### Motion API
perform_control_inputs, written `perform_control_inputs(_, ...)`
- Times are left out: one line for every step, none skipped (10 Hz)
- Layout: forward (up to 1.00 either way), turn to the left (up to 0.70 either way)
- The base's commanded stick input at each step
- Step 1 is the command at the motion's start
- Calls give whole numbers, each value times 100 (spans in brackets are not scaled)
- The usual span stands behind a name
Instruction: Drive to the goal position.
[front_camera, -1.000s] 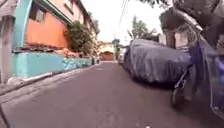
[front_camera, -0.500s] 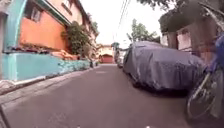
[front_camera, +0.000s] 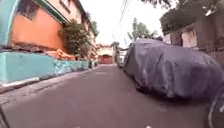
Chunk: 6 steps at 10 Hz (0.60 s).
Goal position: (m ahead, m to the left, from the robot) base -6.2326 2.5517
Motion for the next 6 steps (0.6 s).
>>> perform_control_inputs(70, 0)
perform_control_inputs(70, 0)
perform_control_inputs(70, 0)
perform_control_inputs(70, 0)
perform_control_inputs(70, 14)
perform_control_inputs(70, 14)
